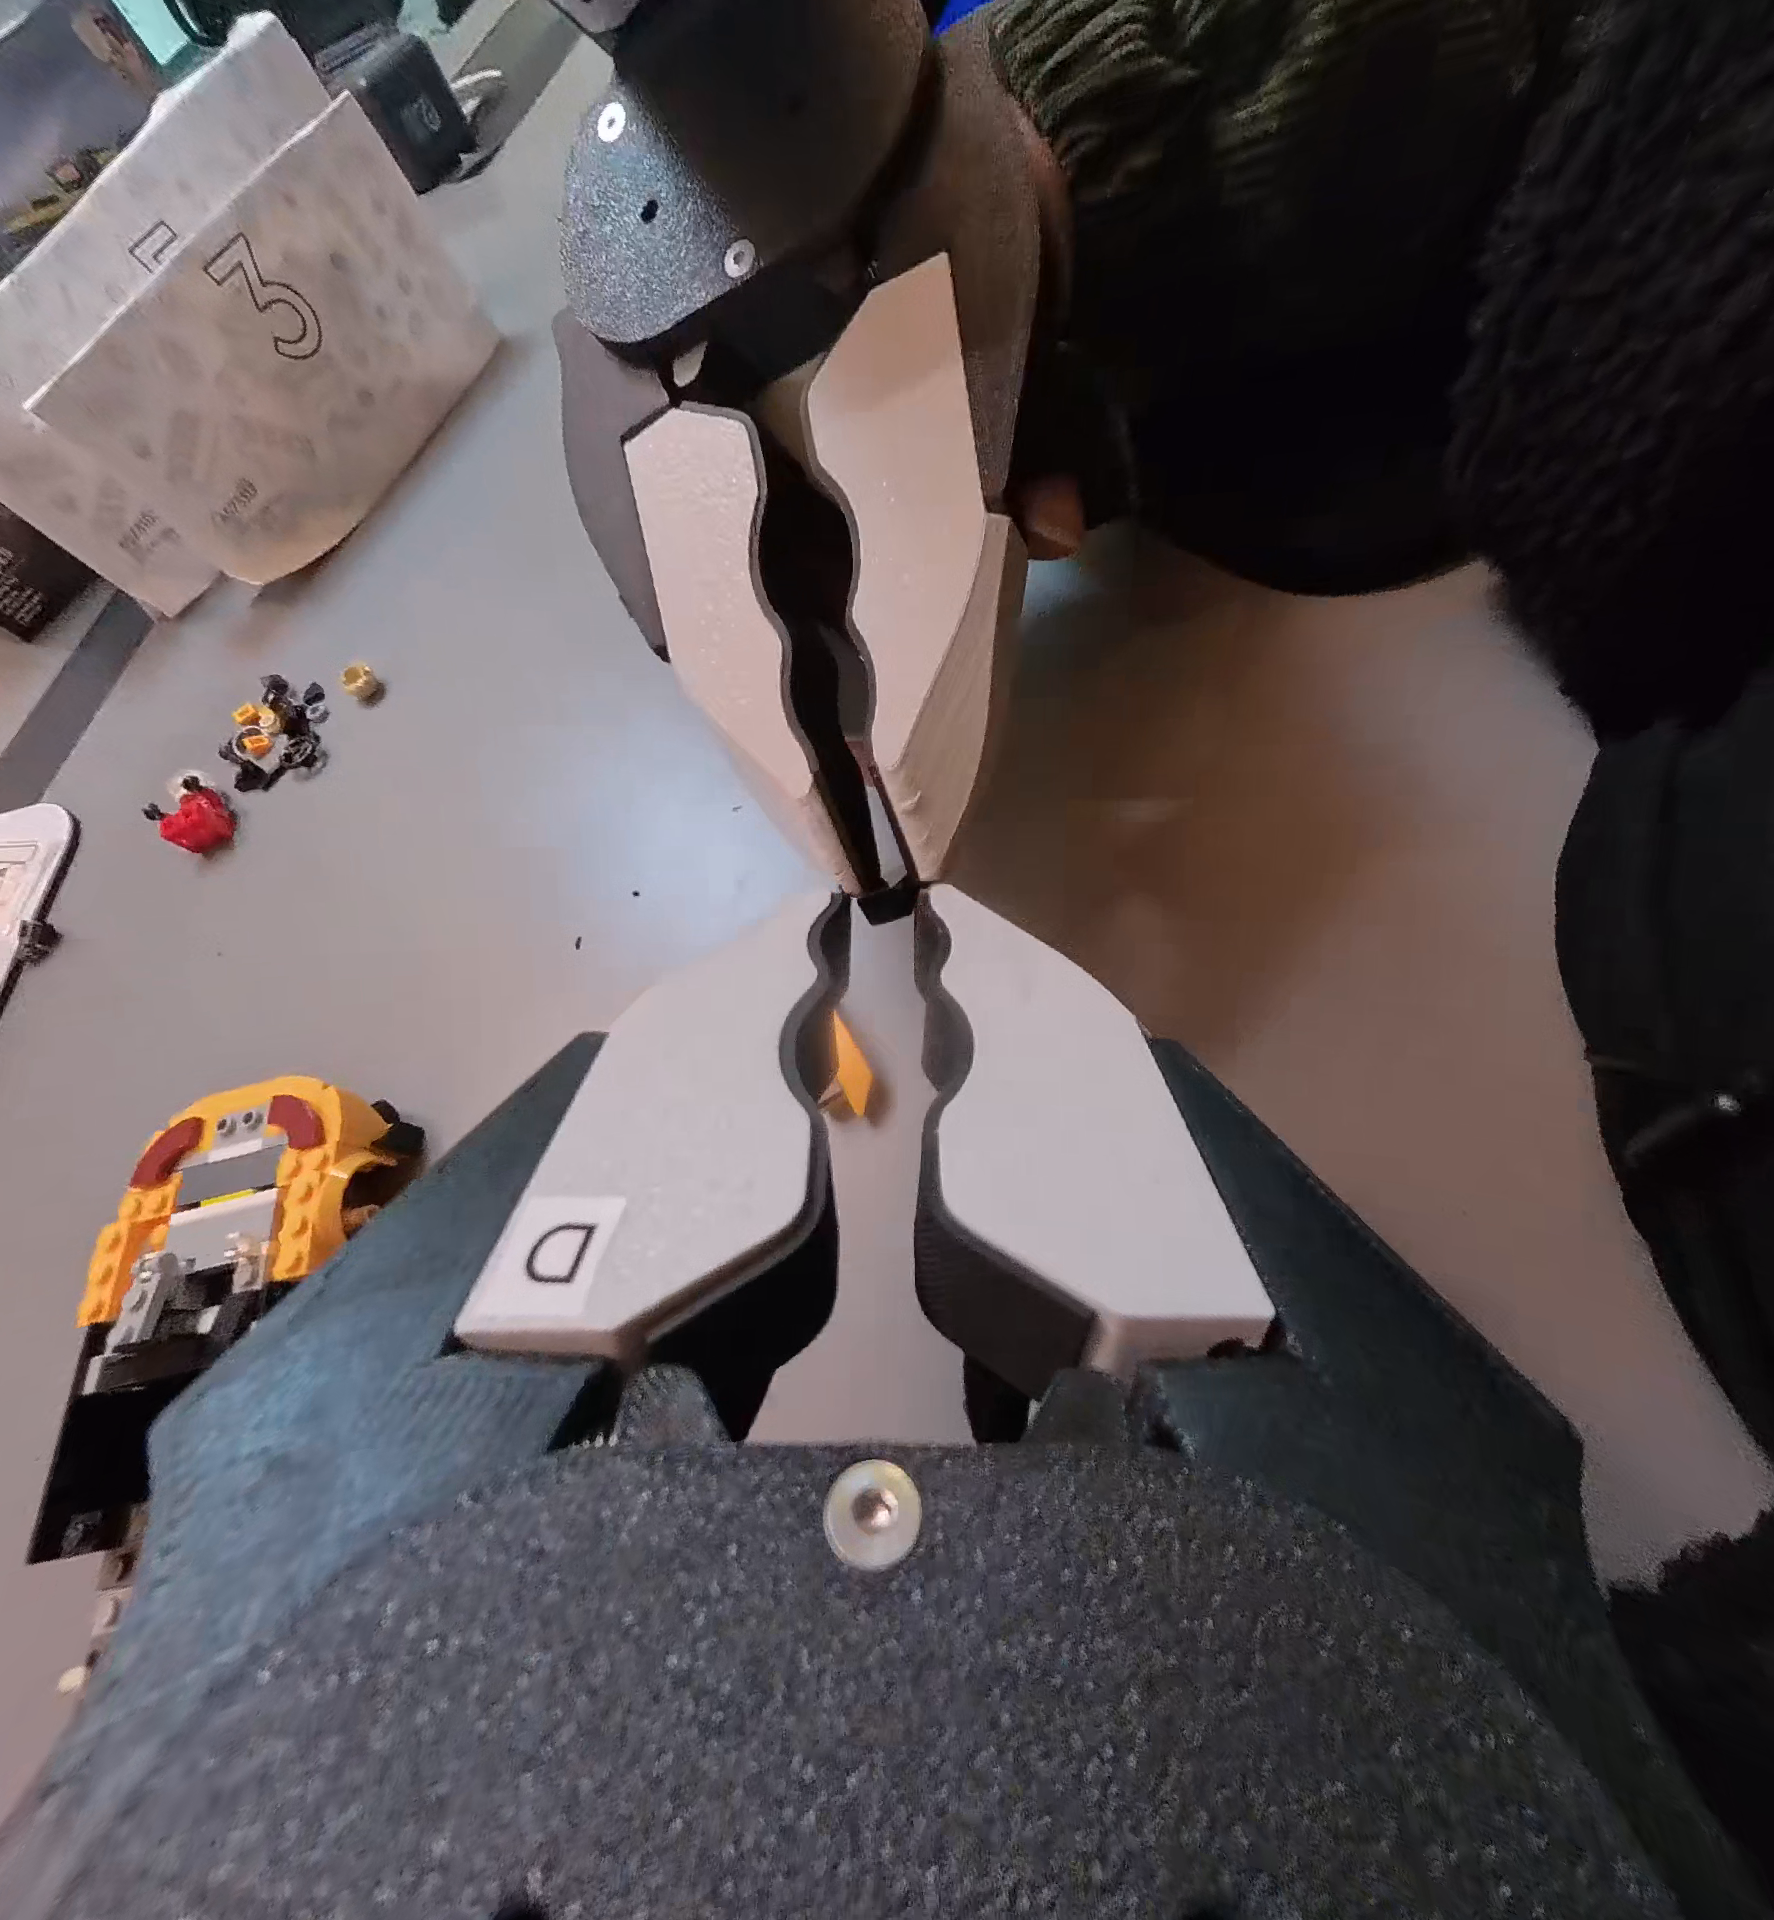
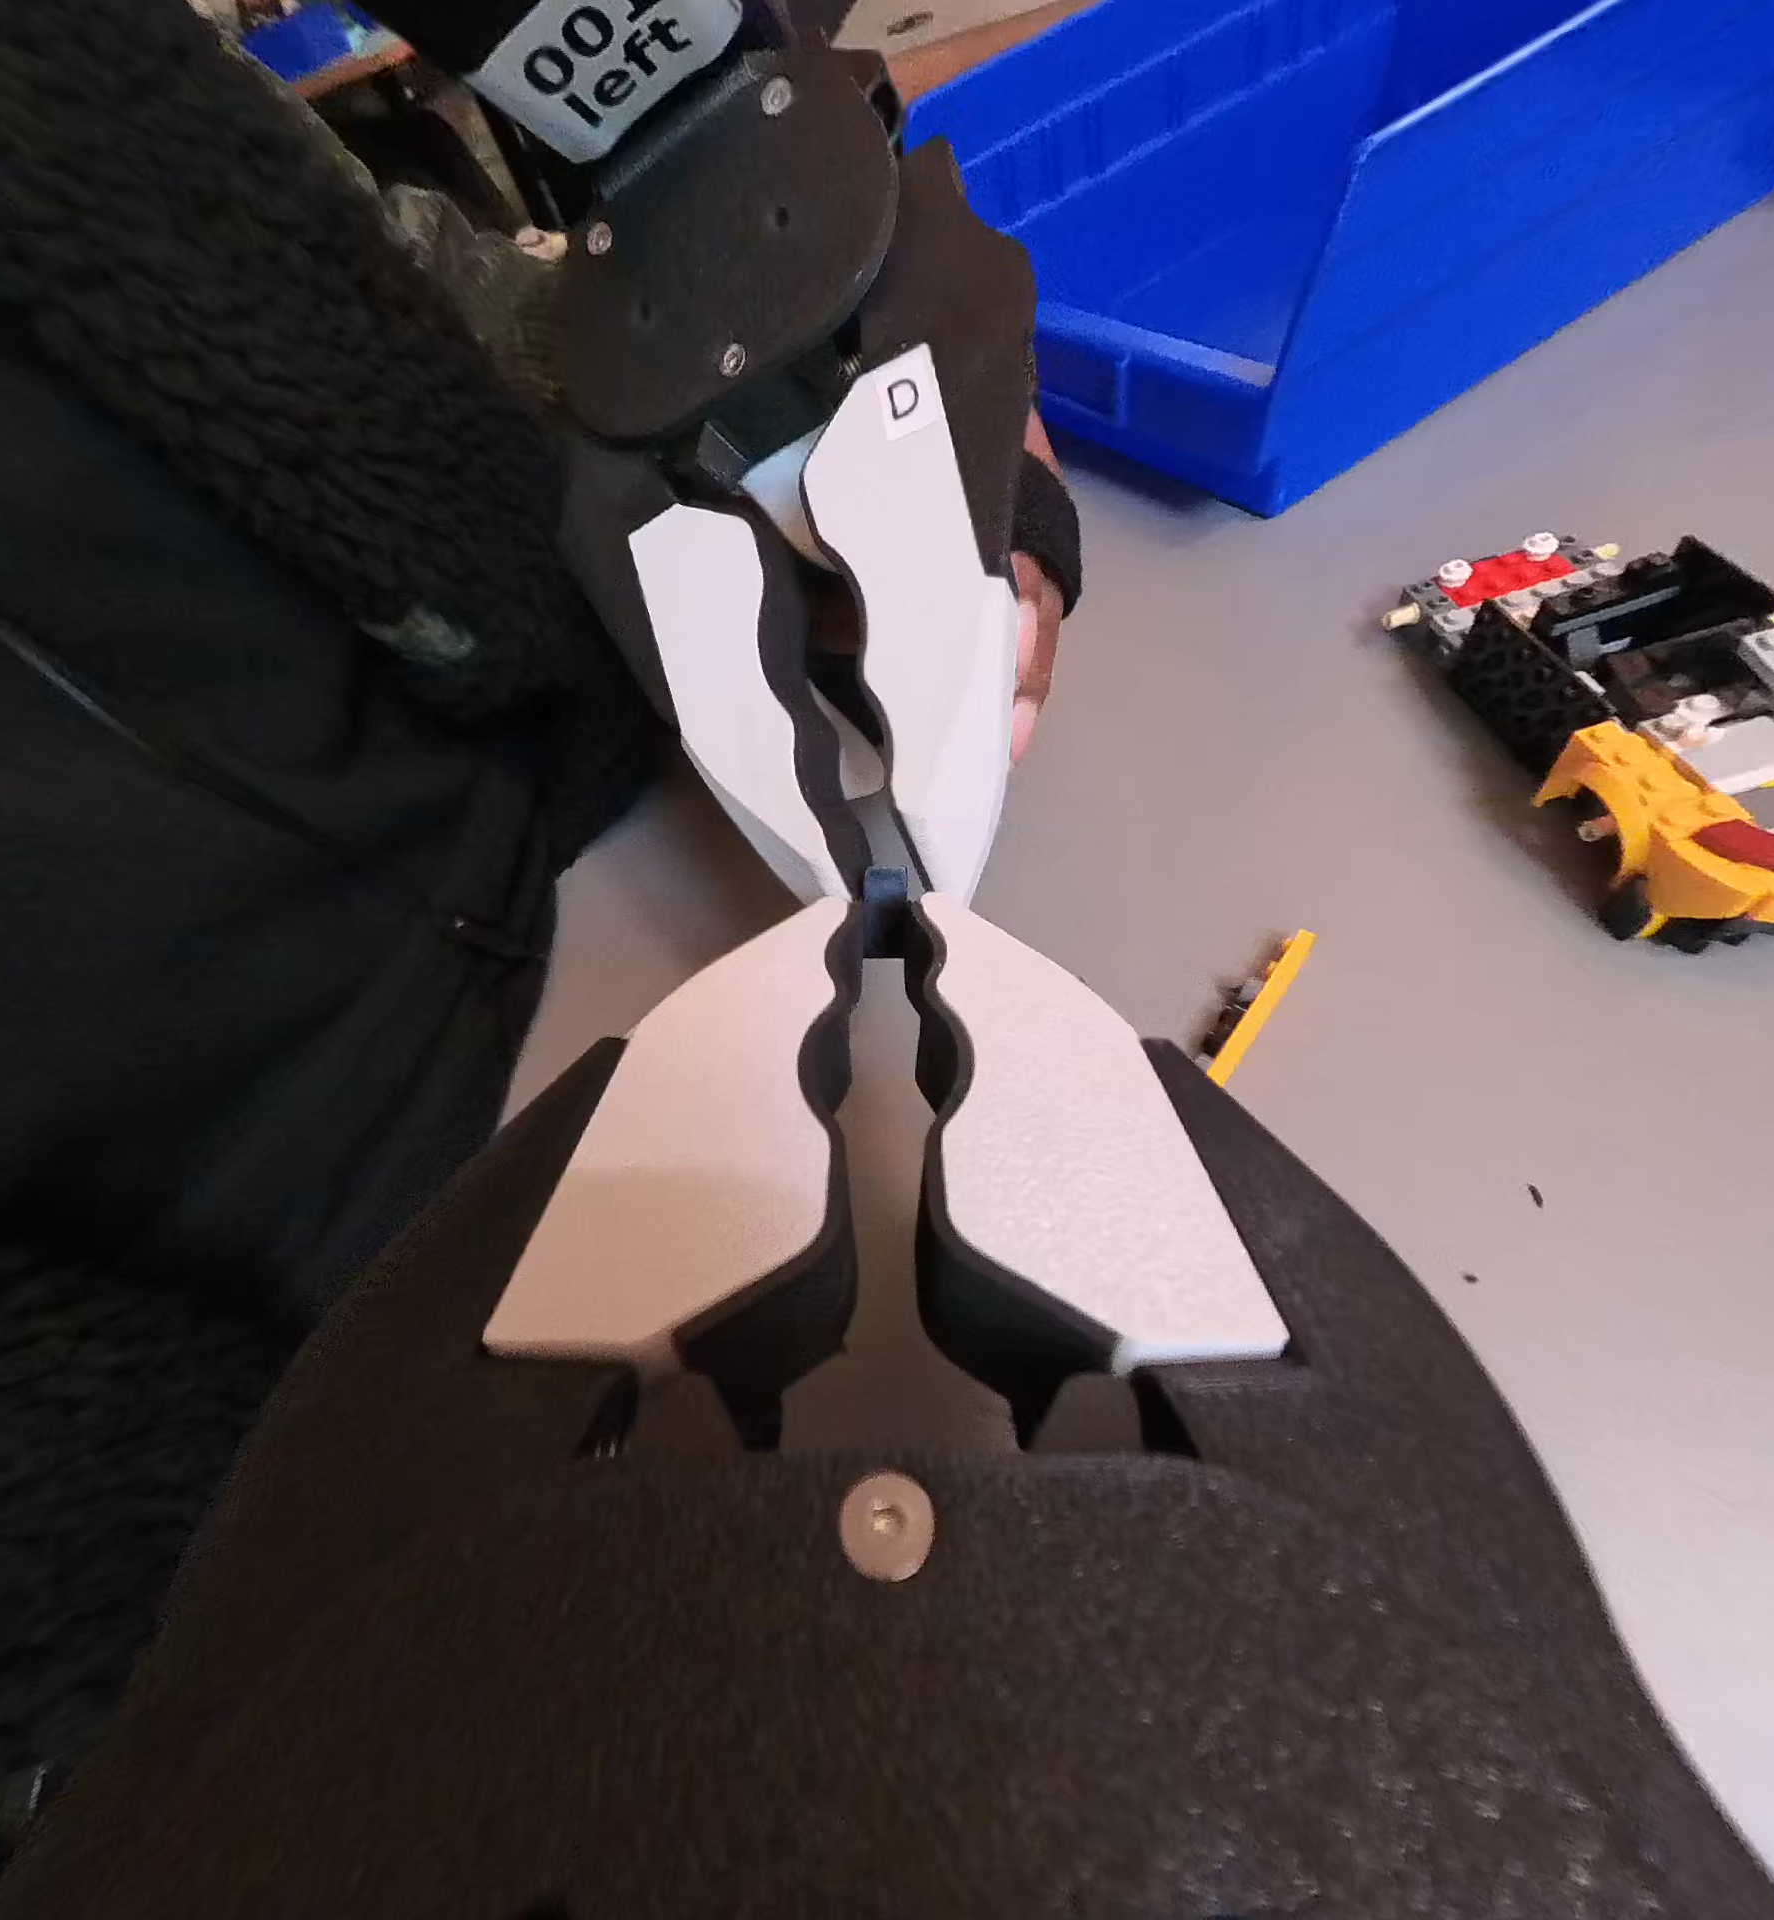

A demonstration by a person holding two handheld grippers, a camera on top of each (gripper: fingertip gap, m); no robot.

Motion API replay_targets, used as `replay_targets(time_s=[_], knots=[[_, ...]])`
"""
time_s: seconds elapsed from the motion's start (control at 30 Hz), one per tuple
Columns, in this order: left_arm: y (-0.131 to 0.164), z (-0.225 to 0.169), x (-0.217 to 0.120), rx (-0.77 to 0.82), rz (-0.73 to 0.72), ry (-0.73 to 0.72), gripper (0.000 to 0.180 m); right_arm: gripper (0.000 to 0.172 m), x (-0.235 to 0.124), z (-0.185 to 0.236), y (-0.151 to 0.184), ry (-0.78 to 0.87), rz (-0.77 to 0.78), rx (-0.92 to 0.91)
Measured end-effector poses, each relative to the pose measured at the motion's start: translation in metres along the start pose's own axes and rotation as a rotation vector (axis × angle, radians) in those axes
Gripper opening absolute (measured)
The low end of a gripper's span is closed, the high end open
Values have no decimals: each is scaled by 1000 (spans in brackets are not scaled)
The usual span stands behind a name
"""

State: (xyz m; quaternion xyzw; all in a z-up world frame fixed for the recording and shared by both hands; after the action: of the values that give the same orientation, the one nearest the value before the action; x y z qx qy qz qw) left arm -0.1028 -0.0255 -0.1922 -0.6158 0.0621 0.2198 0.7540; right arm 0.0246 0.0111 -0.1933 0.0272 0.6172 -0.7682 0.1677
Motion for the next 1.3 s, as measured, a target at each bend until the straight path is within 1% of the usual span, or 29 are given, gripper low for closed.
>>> replay_targets(time_s=[0.3,0.4,0.47,0.5,0.57,0.6,0.67,0.73,0.83,0.9,0.93,0.97,1.07,1.13,1.2,1.3], knots=[[-1,0,-7,-37,-28,19,7,8,0,1,-2,-13,-28,25],[-1,1,-10,-47,-35,16,7,13,-1,0,-3,-5,-47,30],[-1,6,-18,-38,-22,-23,7,16,-5,-2,-5,9,-69,32],[-1,11,-27,-28,-16,-66,7,17,-8,-3,-6,27,-80,27],[-5,25,-56,-29,-20,-197,7,17,-14,-9,-8,103,-78,4],[-6,35,-75,-46,-16,-286,7,17,-18,-12,-8,147,-72,-7],[0,54,-116,-123,39,-459,7,17,-23,-20,-6,233,-53,-18],[15,69,-151,-217,119,-621,7,17,-26,-27,-3,298,-34,-19],[51,82,-182,-425,300,-728,7,17,-27,-34,1,350,-17,1],[73,84,-189,-524,392,-738,8,17,-27,-37,3,374,-7,7],[80,85,-189,-559,413,-750,14,17,-28,-38,4,387,0,4],[84,86,-189,-583,417,-758,21,17,-28,-39,5,399,6,0],[88,86,-185,-637,409,-738,51,17,-26,-40,9,409,35,-4],[88,87,-186,-635,416,-746,61,17,-23,-40,12,402,68,-21],[78,86,-187,-574,375,-771,62,18,-18,-36,16,377,119,-66],[51,80,-175,-447,252,-716,49,20,-6,-30,26,327,233,-147]])
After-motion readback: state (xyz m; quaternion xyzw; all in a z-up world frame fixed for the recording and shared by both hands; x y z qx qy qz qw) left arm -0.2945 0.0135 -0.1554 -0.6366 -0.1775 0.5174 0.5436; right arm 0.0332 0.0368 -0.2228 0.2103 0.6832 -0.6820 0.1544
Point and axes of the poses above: each gripper's, where its closed fingertips meet, x out along the fingers, y out of its underside, z = x × y across the jaws, the point moved 8 cm from there along -x, back along the fingers, and after that the axes turned 9 degrees about -z, right-handed, at the moved point
